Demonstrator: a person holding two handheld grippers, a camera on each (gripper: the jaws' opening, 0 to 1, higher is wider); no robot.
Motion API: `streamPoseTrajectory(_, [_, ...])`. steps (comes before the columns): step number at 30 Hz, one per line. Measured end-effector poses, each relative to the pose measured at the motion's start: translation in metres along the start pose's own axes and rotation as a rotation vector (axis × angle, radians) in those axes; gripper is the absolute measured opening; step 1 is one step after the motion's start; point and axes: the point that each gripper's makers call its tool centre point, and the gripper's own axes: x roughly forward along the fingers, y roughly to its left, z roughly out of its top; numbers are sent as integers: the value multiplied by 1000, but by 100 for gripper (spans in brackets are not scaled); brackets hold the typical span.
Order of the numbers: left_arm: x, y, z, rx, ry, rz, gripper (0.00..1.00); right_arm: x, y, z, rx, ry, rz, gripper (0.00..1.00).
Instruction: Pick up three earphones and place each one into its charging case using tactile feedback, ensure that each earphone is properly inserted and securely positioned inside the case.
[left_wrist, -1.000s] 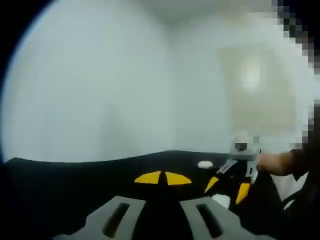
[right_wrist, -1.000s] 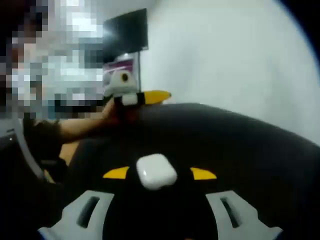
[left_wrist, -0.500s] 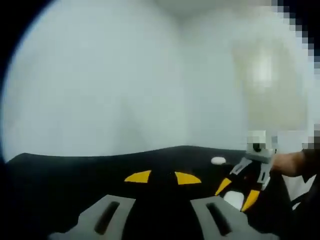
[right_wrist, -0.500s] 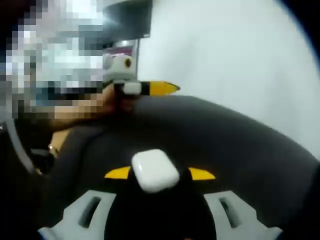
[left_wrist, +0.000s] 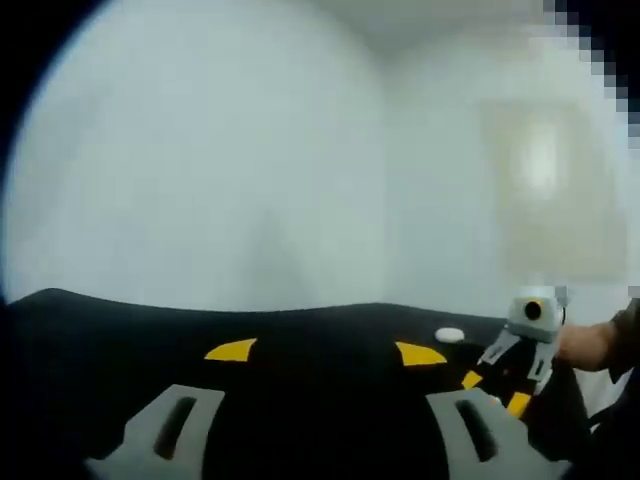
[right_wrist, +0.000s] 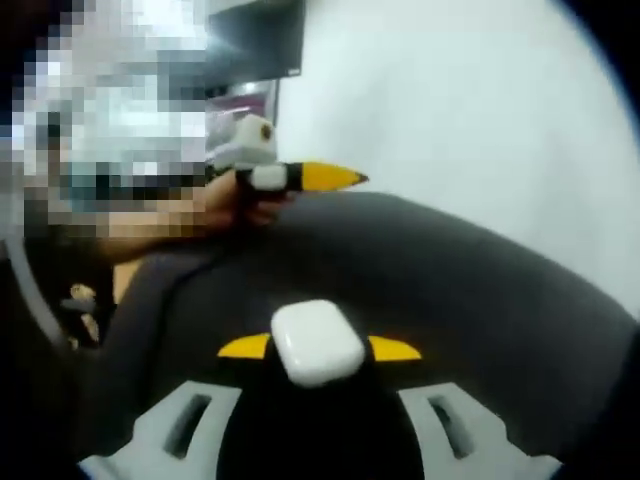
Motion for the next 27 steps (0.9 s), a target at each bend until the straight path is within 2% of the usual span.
streamPoseTrajectory(2, [0,2,-1,4,7,6,49,-2,-2,3,-66,3,-18,35])
streamPoseTrajectory(4, [-1,3,-2,9,7,11,49,-8,-9,7,-143,15,-81,34])
streamPoseTrajectory(7, [-2,5,-2,23,12,18,48,-19,-22,10,-172,11,-159,33])
streamPoseTrajectory(11, [-2,4,-2,34,15,18,48,-39,-45,15,-148,-17,-244,32])
streamPoseTrajectory(14, [-2,3,-3,41,18,16,48,-55,-71,9,-147,23,-326,32])
streamPoseTrajectory(17, [-2,2,-2,51,19,16,47,-64,-85,6,-154,35,-355,32])
streamPoseTrajectory(20, [-2,2,-2,54,20,15,47,-78,-110,5,-157,49,-428,32])
streamPoseTrajectory(23, [-2,2,-3,63,25,15,47,-92,-135,6,-111,37,-504,32])
streamPoseTrajectory(27, [-1,2,-3,72,28,13,47,-108,-165,-1,-35,61,-597,32])
